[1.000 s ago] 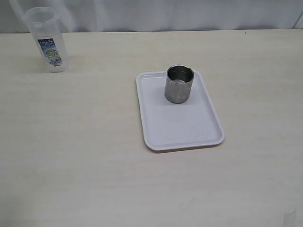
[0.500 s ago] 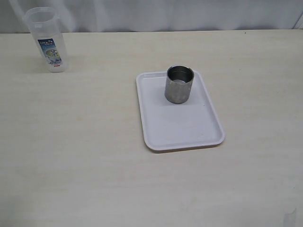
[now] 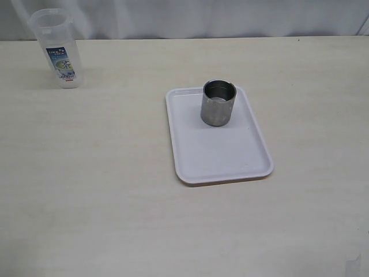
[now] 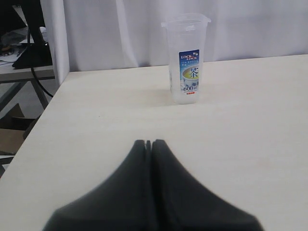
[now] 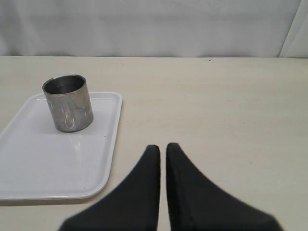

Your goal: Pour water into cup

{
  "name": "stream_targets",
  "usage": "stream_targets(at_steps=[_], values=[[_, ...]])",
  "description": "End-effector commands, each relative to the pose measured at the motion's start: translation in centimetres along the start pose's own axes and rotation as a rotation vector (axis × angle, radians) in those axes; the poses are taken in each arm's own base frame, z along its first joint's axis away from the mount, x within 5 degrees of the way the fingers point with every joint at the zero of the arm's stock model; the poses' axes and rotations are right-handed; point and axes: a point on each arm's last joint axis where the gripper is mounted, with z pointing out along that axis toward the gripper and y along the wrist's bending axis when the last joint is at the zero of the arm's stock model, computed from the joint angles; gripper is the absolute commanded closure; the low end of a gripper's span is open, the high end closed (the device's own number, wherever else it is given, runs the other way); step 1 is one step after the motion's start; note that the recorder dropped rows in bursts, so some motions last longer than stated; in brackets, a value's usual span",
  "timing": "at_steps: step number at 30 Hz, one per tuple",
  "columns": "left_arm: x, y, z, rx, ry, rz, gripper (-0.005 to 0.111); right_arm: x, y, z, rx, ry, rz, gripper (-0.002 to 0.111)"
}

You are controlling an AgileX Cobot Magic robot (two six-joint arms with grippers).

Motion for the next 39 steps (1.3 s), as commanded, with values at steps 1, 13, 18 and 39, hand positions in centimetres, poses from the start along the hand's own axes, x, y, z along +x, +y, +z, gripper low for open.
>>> stream_targets(at_steps=[1, 13, 18, 39], values=[[0.03, 0.01, 0.02, -0.004, -0.007, -0.004, 0.107, 0.11, -0.05, -0.01, 0.007, 0.003, 0.001, 0.104], [0.03, 0.01, 0.02, -0.004, -0.007, -0.004, 0.107, 0.18, -0.06, -0.01, 0.009, 0.011, -0.01, 0.104], [0.03, 0.01, 0.02, -0.004, -0.007, -0.004, 0.107, 0.18, -0.06, -0.01, 0.008, 0.011, -0.008, 0.104], [0.01, -0.15, 0.02, 0.025, -0.009, 0.002, 0.107, 0.18, -0.05, -0.01, 0.007, 0.011, -0.006, 0.104]])
